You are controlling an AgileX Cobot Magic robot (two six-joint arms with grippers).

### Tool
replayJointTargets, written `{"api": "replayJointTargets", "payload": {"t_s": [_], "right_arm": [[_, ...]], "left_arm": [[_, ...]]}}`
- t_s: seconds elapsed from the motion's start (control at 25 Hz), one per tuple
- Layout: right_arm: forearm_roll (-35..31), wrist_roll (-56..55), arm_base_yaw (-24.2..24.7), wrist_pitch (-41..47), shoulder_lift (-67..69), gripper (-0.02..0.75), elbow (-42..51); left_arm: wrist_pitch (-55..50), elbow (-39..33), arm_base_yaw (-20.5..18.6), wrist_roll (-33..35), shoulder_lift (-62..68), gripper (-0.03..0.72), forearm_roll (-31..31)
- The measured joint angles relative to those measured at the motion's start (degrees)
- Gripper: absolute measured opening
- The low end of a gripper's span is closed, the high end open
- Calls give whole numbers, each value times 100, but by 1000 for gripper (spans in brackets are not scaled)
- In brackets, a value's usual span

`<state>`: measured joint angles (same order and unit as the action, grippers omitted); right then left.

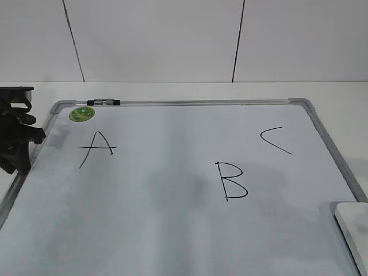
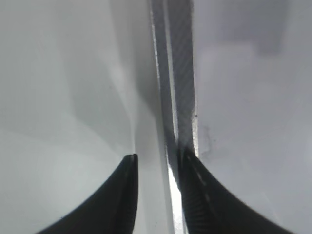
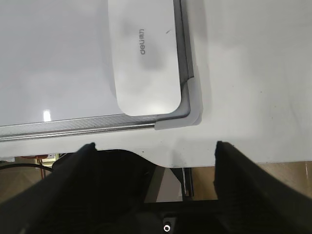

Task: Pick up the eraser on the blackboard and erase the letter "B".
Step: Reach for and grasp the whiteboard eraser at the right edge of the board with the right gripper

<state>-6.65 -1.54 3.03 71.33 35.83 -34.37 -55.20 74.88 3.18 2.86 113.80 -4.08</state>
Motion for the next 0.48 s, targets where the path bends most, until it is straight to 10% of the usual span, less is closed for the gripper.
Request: {"api": "replayJointTargets", "payload": {"t_s": [0.48], "right_arm": [[-33, -55, 0, -501, 655, 571, 0]], "left_arm": [[-22, 11, 0, -77, 0, 24, -172]]}}
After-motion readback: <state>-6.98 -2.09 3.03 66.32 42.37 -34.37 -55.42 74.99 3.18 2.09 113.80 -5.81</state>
